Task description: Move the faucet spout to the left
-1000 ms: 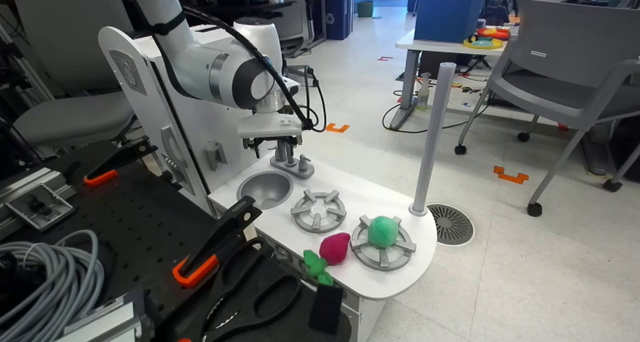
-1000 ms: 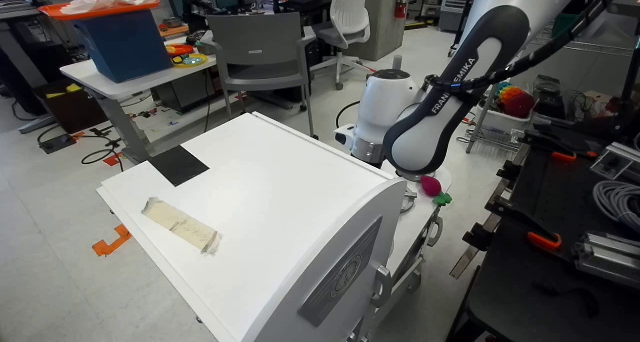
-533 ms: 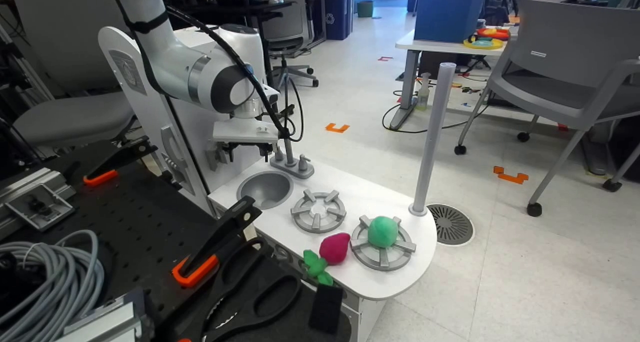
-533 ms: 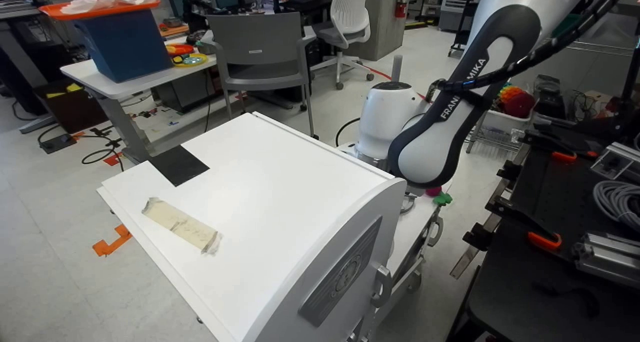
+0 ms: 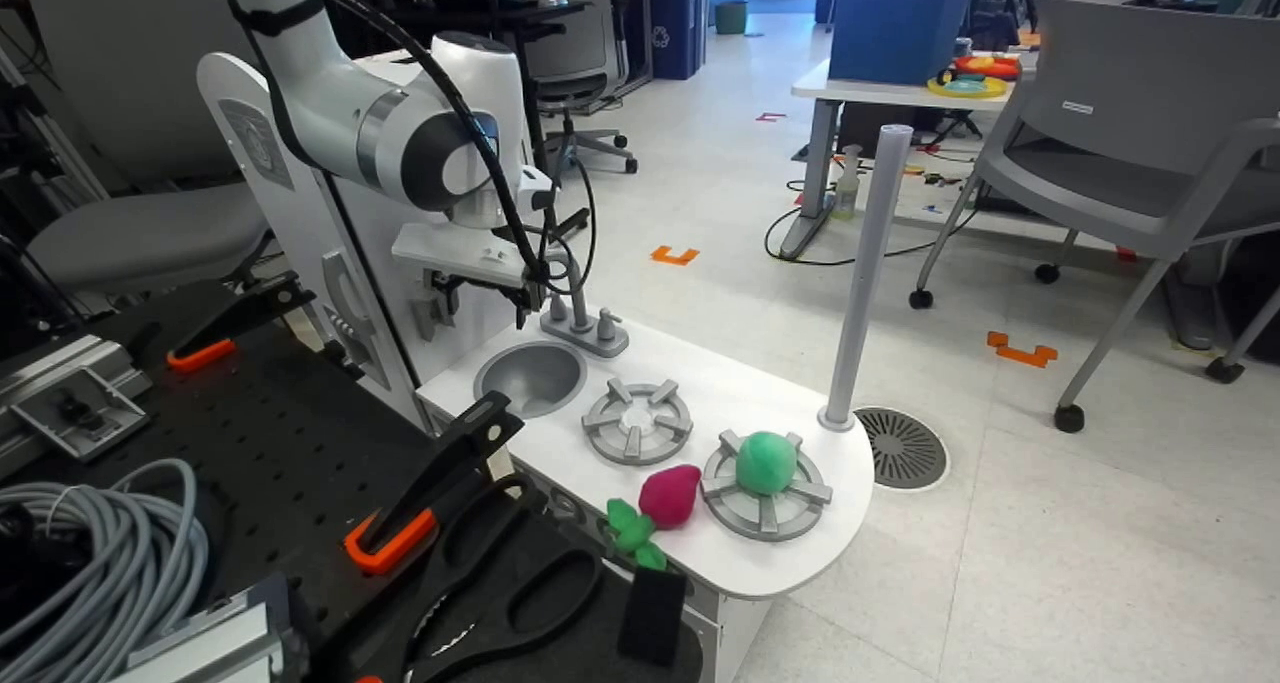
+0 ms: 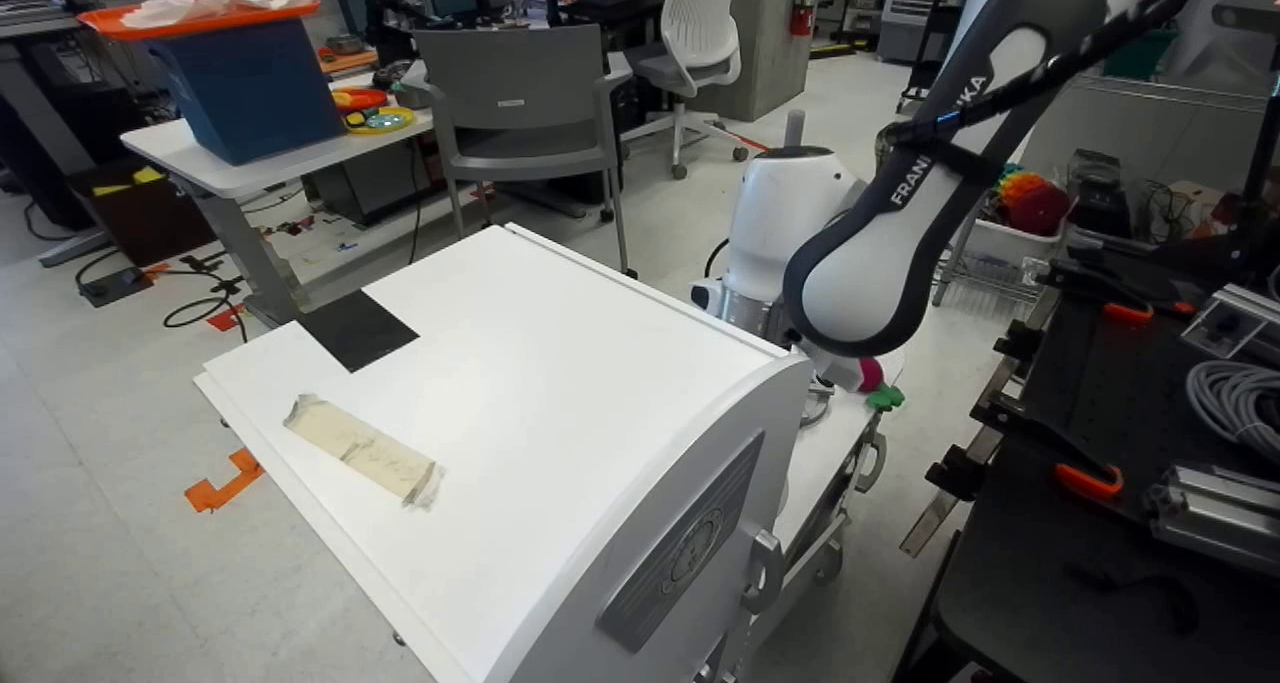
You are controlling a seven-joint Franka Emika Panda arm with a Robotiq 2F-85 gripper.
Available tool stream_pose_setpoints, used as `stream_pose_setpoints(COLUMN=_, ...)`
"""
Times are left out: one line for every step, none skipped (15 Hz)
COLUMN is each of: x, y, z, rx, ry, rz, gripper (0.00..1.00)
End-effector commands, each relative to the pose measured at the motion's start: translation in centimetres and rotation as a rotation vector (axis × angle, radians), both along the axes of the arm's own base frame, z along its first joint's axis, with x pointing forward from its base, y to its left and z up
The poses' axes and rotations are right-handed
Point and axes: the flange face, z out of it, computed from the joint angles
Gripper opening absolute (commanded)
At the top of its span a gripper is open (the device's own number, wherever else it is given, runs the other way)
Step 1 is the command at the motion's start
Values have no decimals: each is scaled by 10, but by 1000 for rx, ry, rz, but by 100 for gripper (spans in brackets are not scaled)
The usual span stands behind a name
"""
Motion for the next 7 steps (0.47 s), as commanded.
stream_pose_setpoints(x=-7, y=-35, z=46, rx=-75, ry=46, rz=-185, gripper=100)
stream_pose_setpoints(x=-8, y=-46, z=55, rx=-96, ry=57, rz=-236, gripper=100)
stream_pose_setpoints(x=-12, y=-64, z=70, rx=-127, ry=69, rz=-281, gripper=100)
stream_pose_setpoints(x=1, y=-44, z=38, rx=-76, ry=41, rz=-202, gripper=100)
stream_pose_setpoints(x=0, y=-56, z=49, rx=-98, ry=46, rz=-234, gripper=100)
stream_pose_setpoints(x=-1, y=-63, z=57, rx=-112, ry=50, rz=-249, gripper=100)
stream_pose_setpoints(x=-3, y=-66, z=63, rx=-119, ry=51, rz=-258, gripper=100)
